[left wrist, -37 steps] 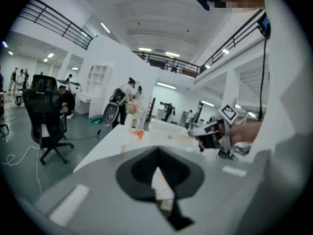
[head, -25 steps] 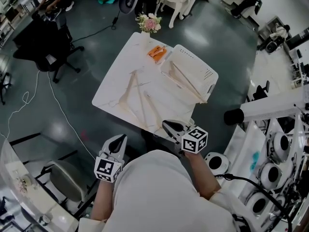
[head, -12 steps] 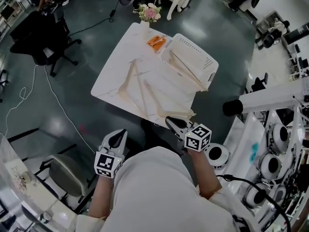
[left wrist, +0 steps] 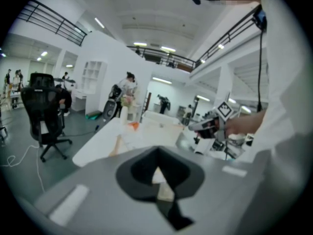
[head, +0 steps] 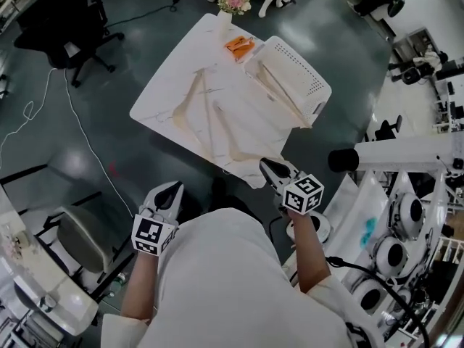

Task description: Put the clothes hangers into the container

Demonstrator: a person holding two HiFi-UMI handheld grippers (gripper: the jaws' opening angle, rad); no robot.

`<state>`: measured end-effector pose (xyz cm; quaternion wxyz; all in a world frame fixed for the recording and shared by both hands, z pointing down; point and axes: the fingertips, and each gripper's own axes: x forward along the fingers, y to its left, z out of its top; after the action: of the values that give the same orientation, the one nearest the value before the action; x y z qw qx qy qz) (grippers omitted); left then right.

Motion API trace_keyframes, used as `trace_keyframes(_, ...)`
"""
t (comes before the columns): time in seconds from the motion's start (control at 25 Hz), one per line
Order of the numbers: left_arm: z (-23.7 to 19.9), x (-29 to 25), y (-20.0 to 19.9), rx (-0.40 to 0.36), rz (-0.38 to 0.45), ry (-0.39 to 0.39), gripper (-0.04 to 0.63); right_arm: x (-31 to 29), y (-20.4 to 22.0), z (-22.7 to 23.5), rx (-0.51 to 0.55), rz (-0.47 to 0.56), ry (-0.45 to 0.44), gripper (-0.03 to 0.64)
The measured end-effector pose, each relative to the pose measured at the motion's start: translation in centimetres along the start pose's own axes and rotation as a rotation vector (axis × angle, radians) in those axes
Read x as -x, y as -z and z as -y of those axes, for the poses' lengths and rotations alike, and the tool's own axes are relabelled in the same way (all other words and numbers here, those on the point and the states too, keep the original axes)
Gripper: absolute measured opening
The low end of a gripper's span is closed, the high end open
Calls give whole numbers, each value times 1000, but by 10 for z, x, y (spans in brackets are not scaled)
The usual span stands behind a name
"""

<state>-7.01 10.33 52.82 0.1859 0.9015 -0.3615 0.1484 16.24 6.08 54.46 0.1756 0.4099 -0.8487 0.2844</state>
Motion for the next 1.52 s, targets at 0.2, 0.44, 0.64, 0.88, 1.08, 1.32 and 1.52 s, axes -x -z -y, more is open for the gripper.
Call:
trace_keyframes(0.2,15,-13,0,34,-9,-36,2,-8,29,39,112,-139,-17,5)
trace_keyframes(0.44,30,-35,4,62,-34,-77,2,-22,69,84,215,-309,-64,6)
trace_keyframes(0.64,41,-49,12,92,-55,-107,2,-45,114,106,312,-458,-128,84)
trace_keyframes(0.88,45,-50,21,134,-76,-163,2,-74,159,123,454,-615,-191,104)
trace_keyframes(1.08,46,-52,33,164,-97,-193,2,-93,188,142,594,-726,-194,104)
trace_keyframes(1.32,43,-56,38,189,-105,-217,2,-111,216,155,663,-823,-204,118)
trace_keyframes(1.52,38,-53,43,211,-118,-245,2,-118,233,161,735,-871,-203,140)
